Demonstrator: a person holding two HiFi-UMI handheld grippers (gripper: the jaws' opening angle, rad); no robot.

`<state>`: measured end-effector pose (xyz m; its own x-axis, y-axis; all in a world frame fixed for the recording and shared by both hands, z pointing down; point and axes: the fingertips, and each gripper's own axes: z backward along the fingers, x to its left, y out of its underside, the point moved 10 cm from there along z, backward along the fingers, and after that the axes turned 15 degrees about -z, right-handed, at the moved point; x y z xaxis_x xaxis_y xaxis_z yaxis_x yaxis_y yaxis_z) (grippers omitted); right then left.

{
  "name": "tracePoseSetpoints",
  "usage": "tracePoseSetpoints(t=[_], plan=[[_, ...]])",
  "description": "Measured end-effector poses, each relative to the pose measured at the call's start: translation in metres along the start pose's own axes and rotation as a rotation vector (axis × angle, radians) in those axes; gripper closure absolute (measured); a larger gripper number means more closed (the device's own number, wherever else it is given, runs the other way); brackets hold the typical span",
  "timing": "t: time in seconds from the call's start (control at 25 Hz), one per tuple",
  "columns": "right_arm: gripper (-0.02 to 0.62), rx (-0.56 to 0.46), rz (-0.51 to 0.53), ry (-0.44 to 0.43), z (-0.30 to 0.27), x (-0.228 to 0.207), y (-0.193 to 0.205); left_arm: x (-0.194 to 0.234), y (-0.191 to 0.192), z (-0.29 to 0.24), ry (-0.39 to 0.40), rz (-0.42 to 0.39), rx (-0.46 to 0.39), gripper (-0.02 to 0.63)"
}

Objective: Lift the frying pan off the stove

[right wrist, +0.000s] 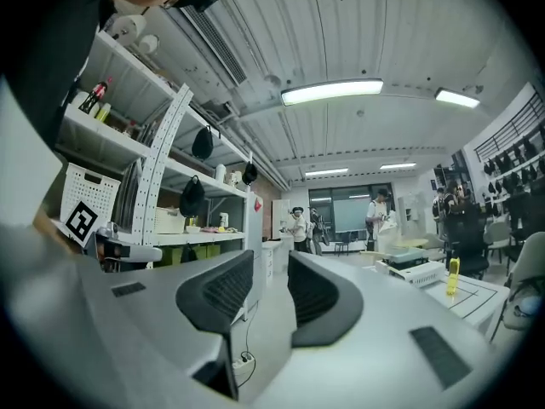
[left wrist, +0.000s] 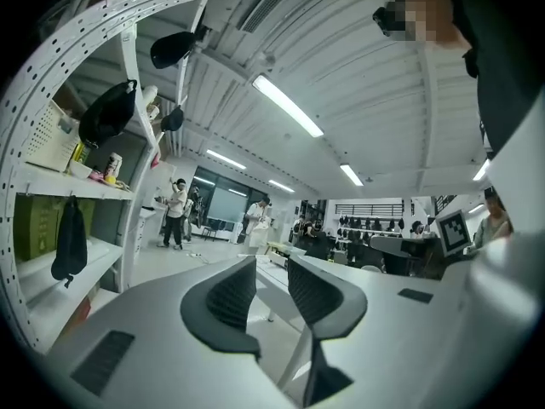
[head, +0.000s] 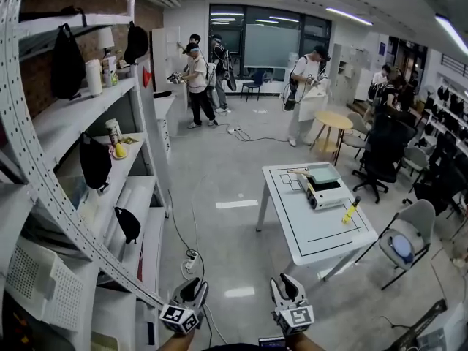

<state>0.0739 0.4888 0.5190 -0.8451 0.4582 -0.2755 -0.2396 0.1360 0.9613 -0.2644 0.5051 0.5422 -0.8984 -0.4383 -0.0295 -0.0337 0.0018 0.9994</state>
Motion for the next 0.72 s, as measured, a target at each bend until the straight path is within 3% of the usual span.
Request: tracePoseSetpoints(t=[0.24, 0.72], plan=[[0.448, -0.003, -0.031, -0.011, 0.019, -0.011, 0.002, -0.017, -0.002, 0.003, 0.004, 0.003, 0.007, 0.491], [0.448, -0.11, -0.092, -0.058, 0.049, -0.039, 0.016, -0.054, -0.008, 0.007, 0.001, 0.0, -0.002, 0.491]])
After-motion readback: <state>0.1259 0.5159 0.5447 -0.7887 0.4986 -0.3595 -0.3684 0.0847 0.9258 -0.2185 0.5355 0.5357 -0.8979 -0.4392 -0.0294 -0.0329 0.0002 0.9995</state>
